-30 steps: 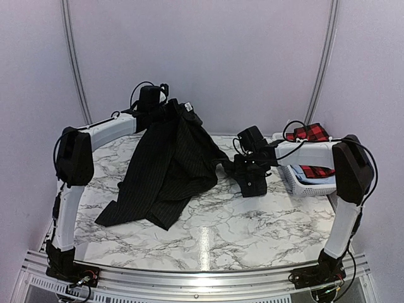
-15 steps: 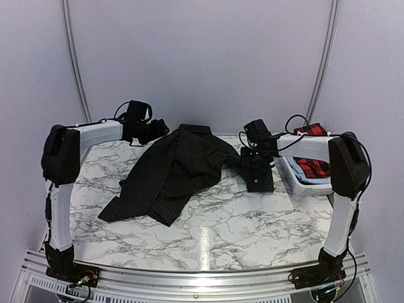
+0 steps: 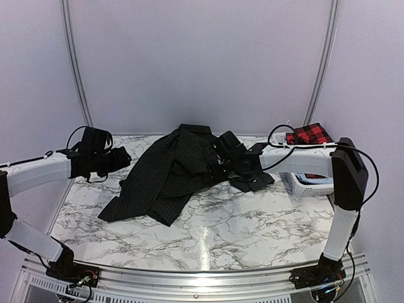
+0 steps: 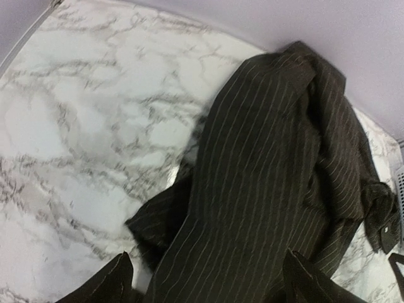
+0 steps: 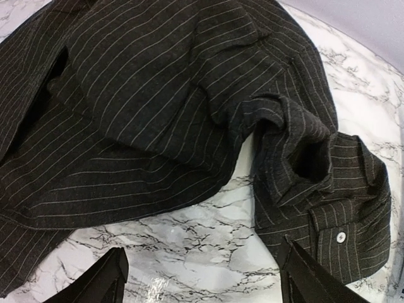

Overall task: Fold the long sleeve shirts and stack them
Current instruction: Flatten out the crumpled shirt at the center of the board.

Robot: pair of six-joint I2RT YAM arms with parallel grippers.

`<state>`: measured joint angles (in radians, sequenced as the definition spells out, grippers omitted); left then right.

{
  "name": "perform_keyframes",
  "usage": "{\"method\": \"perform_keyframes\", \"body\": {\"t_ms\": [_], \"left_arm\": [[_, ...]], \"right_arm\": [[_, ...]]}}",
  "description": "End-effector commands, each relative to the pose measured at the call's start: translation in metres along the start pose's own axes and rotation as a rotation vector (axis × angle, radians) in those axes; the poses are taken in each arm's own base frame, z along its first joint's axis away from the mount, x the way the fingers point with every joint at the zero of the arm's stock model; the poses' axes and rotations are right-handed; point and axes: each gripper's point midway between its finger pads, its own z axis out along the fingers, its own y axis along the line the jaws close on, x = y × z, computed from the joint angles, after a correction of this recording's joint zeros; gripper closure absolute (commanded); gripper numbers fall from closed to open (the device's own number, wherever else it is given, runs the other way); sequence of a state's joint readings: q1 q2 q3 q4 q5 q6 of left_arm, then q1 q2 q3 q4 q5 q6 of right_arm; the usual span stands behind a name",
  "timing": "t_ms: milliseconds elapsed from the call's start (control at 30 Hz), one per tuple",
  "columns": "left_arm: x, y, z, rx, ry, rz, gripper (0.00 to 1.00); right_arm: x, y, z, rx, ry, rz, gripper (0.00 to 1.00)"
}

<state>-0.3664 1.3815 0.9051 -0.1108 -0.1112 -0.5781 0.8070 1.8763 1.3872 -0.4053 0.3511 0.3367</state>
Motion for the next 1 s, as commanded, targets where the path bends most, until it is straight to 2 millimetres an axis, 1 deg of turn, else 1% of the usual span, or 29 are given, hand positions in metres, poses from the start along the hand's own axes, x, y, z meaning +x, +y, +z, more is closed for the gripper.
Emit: {"method": "perform_keyframes", "body": {"t_ms": [0, 100, 133, 267, 300, 333, 400, 467, 533, 633, 700, 767, 900, 967], "left_arm": [[0.045, 0.034, -0.009, -0.07, 0.079, -0.045, 0.16], [0.07, 0.052, -0.016, -0.098, 0.115, -0.073, 0.19], [0.075, 0.055, -0.019, -0.098, 0.12, -0.081, 0.21], [0.099, 0.067, -0.024, -0.099, 0.161, -0.096, 0.28], [0.105, 0.068, -0.024, -0.098, 0.178, -0.097, 0.31], [0.111, 0.07, -0.024, -0.094, 0.196, -0.104, 0.34], [0.123, 0.072, -0.023, -0.092, 0.229, -0.115, 0.38], [0.131, 0.074, -0.023, -0.092, 0.249, -0.118, 0.41], [0.138, 0.074, -0.023, -0.089, 0.264, -0.119, 0.42], [0.144, 0.067, -0.023, -0.063, 0.284, -0.113, 0.43], [0.149, 0.064, -0.022, -0.06, 0.295, -0.102, 0.42], [0.153, 0.065, -0.022, -0.07, 0.302, -0.096, 0.41], [0.159, 0.07, -0.02, -0.095, 0.31, -0.085, 0.41], [0.161, 0.076, -0.017, -0.13, 0.306, -0.073, 0.4]], "right_arm": [[0.001, 0.006, -0.012, -0.002, -0.017, -0.012, 0.21], [-0.002, 0.038, -0.02, -0.081, -0.045, -0.053, 0.21], [-0.001, 0.054, -0.023, -0.109, -0.049, -0.075, 0.21], [0.0, 0.103, -0.027, -0.16, -0.058, -0.152, 0.22], [-0.002, 0.116, -0.028, -0.179, -0.062, -0.166, 0.22], [-0.001, 0.13, -0.03, -0.199, -0.063, -0.18, 0.22], [0.009, 0.156, -0.029, -0.235, -0.052, -0.219, 0.23], [0.016, 0.178, -0.03, -0.258, -0.045, -0.249, 0.23], [0.023, 0.194, -0.029, -0.272, -0.034, -0.275, 0.24], [0.032, 0.215, -0.03, -0.303, -0.024, -0.307, 0.25], [0.039, 0.226, -0.03, -0.32, -0.018, -0.323, 0.25], [0.047, 0.237, -0.027, -0.339, -0.001, -0.336, 0.26], [0.057, 0.247, -0.016, -0.334, 0.026, -0.353, 0.27], [0.056, 0.248, -0.006, -0.303, 0.019, -0.367, 0.27]]}}
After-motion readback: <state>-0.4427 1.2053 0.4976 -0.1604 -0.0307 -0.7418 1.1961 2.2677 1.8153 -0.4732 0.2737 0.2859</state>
